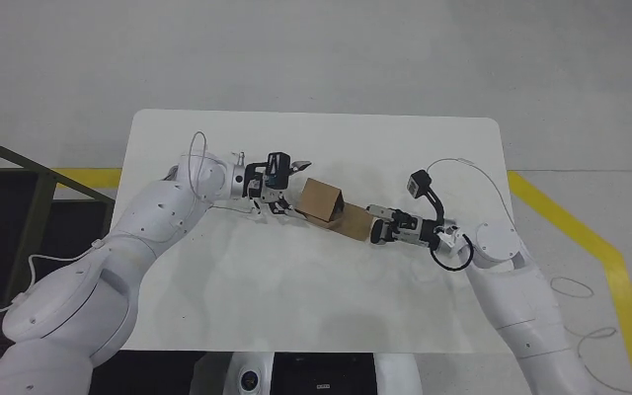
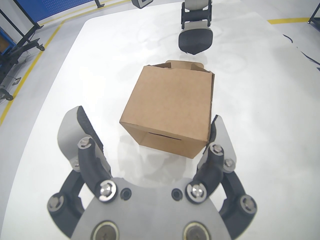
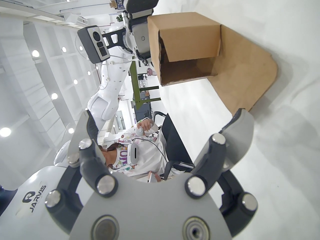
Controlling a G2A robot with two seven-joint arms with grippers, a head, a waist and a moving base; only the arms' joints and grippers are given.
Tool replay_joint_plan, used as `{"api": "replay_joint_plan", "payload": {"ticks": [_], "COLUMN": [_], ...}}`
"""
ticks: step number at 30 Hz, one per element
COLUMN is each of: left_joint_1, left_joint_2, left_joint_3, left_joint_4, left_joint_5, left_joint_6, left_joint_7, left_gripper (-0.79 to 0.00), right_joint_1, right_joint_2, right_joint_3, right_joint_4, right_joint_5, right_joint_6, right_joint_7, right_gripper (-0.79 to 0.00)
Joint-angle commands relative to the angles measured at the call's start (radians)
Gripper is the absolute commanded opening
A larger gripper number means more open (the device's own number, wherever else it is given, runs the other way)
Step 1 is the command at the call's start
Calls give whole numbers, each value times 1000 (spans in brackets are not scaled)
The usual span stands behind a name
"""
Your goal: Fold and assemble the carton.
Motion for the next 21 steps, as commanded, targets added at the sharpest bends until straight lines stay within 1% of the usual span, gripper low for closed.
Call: {"api": "replay_joint_plan", "payload": {"ticks": [1, 13, 21], "left_joint_1": [-5, -26, -38], "left_joint_2": [-4, -30, -42], "left_joint_3": [10, 57, 84], "left_joint_4": [10, 62, 72], "left_joint_5": [-1, -12, -14], "left_joint_6": [6, 25, 33], "left_joint_7": [6, 25, 33], "left_gripper": [0, 0, 0], "right_joint_1": [13, 66, 117], "right_joint_2": [-2, -15, -37], "right_joint_3": [-13, -60, -135], "right_joint_4": [19, 138, 184], "right_joint_5": [-9, 18, 44], "right_joint_6": [3, -31, -34], "right_joint_7": [-8, -33, -35], "right_gripper": [0, 0, 0]}}
